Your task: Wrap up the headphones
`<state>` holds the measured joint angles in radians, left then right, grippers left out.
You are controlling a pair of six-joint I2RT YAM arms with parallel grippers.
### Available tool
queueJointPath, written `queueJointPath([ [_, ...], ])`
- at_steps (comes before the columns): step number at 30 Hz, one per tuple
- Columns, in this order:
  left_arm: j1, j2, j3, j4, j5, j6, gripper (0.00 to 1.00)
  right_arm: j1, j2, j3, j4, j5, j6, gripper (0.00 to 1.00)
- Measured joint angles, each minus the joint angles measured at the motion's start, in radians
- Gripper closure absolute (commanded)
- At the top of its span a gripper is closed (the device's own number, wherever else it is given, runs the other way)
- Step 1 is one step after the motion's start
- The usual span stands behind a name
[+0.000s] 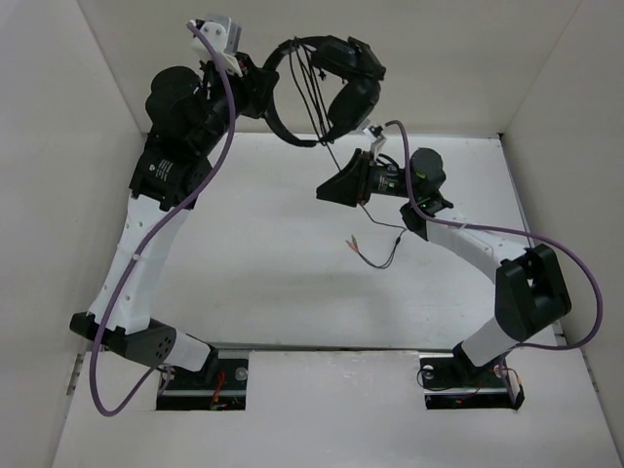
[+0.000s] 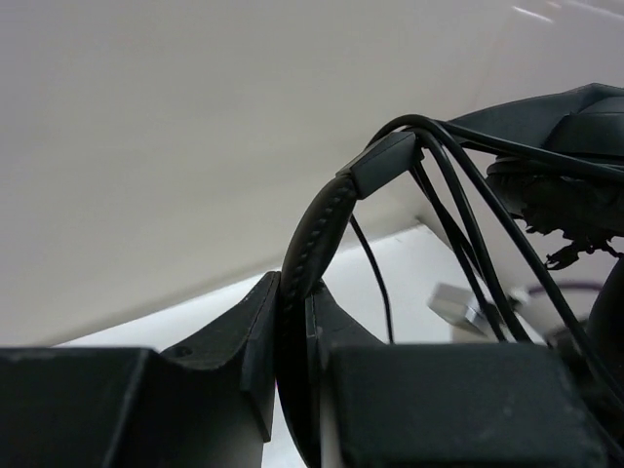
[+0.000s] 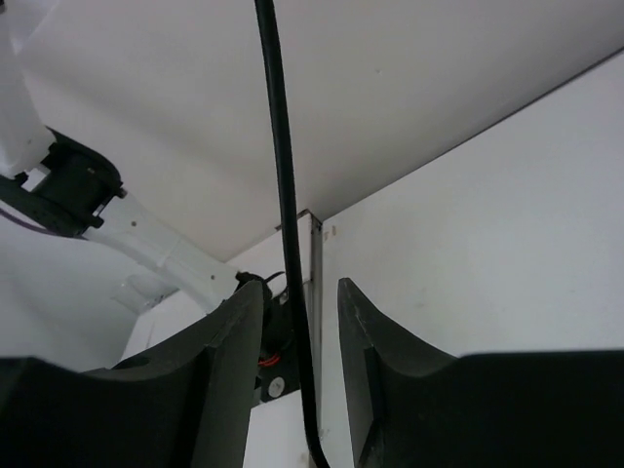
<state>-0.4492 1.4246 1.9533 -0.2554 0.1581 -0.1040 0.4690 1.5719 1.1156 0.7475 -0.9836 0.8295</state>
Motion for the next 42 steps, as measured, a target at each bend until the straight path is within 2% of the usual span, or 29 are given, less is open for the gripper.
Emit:
queueJointPath([
  [4,0.018,0.003,0.000,0.041,-0.158,0.009,1.00,0.035,0.000,-0.005,0.024,-0.019,0.017,0.64],
  [12,0.019,0.021,-0.007,0.149,-0.435,0.127,1.00,0.069,-0.005,-0.006,0.006,-0.072,-0.013,1.00],
  [19,0.018,0.021,-0.032,0.206,-0.508,0.214,1.00,0.086,-0.051,-0.002,-0.094,-0.108,-0.101,1.00],
  [26,0.019,0.021,-0.055,0.240,-0.535,0.280,1.00,0.080,-0.116,0.056,-0.298,-0.113,-0.261,1.00],
  [34,0.019,0.021,-0.091,0.287,-0.556,0.343,1.00,0.079,-0.146,0.228,-0.708,-0.024,-0.609,1.00],
  [39,0.019,0.019,-0.177,0.354,-0.582,0.407,1.00,0.083,-0.146,0.422,-0.996,0.130,-0.873,1.00],
  [42,0.010,0.019,-0.266,0.378,-0.600,0.453,1.00,0.095,-0.146,0.550,-1.114,0.230,-1.008,1.00],
])
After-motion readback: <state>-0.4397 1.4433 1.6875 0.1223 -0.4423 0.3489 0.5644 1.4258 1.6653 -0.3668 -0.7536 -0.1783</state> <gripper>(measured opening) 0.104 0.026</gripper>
